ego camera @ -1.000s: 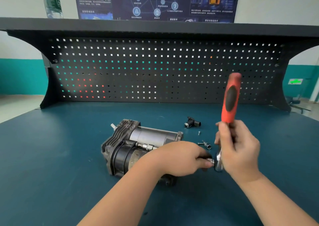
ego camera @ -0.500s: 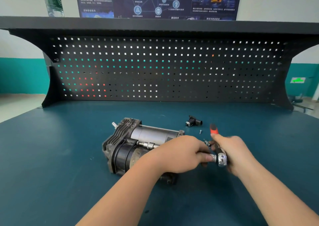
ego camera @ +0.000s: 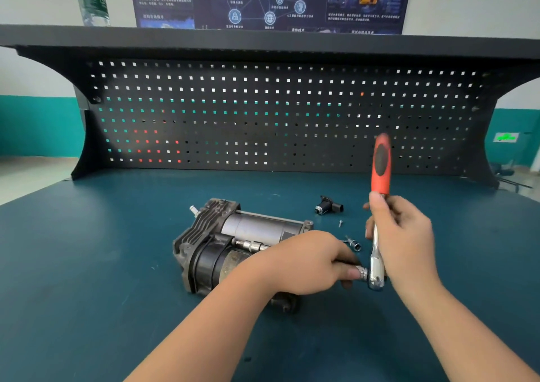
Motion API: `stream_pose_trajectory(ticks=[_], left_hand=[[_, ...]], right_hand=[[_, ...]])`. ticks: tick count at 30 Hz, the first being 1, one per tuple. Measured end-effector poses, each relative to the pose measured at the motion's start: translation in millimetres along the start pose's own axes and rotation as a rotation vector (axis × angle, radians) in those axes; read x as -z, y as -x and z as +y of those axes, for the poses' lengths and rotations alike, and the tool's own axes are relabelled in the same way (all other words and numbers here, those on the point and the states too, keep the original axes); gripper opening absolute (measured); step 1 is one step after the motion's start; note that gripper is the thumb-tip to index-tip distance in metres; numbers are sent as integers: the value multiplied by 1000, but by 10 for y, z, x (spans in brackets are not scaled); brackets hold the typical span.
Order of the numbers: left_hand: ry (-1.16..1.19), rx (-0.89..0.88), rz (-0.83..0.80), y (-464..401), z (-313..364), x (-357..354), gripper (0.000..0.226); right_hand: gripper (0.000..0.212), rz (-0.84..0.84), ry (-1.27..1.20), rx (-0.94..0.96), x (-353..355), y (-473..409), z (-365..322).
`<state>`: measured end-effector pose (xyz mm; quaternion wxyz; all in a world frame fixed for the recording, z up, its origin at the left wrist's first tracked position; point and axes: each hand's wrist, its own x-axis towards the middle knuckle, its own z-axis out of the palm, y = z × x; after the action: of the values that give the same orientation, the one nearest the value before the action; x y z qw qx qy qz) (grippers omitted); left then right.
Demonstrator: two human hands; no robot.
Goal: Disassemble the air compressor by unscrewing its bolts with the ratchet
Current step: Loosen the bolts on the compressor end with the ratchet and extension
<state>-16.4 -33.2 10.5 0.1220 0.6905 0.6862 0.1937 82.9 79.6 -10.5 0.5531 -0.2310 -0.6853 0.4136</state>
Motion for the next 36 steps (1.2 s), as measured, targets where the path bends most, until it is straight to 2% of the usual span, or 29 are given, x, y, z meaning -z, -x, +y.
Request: stream_pose_trajectory(ticks=[3,4,6,8,10,12,14,16,17,19,23,26,28,29,31,33,36], left_hand=[[44,-1,38,4,-12,-3,21],[34,-1,39,1,-12,-5,21],[2,1,19,-5,-15,-12,20],[-5,10,1,-10,-22,-12,22],[-6,13,-24,-8,-17,-4,26],[-7,7,-61,-6,-8,3,25],[-4,16,-75,1,3,8,23],[10,16,-71,5,11,7,20],[11,13,-64,4,14,3,19],[-3,6,-42,4,21,-3,20],[10,6,14,12,7,-4,23],[71,11,75,17,-8,-7,20],[86,20,71,15,-8,-10,20],[71,22,52,15,-5,-9,21],[60,18,4,18,6,-2,24],[64,3,-38,19,14,9,25],[35,-7,-55,17,18,14,25]], right_hand=[[28,-87,-18,-497,5,-87,151],[27,-96,-56,-590,6,-78,179],[27,-66,-66,-574,4,-43,202],[29,5,-8,-342,3,-11,156],[30,82,-3,-24,8,41,46],[32,88,-54,305,26,122,-7],[35,52,21,579,55,188,-3],[38,1,112,725,77,200,30],[32,-28,105,708,80,193,20],[19,-63,-11,499,68,157,-40],[27,-26,-37,-83,23,-14,-1],[26,-7,-279,-579,1,-51,148],[26,19,-383,-708,-23,-14,206],[26,33,-367,-674,-32,-5,221],[27,86,-270,-438,-34,19,180],[30,124,-186,-40,-11,85,66],[36,74,53,613,66,205,0]])
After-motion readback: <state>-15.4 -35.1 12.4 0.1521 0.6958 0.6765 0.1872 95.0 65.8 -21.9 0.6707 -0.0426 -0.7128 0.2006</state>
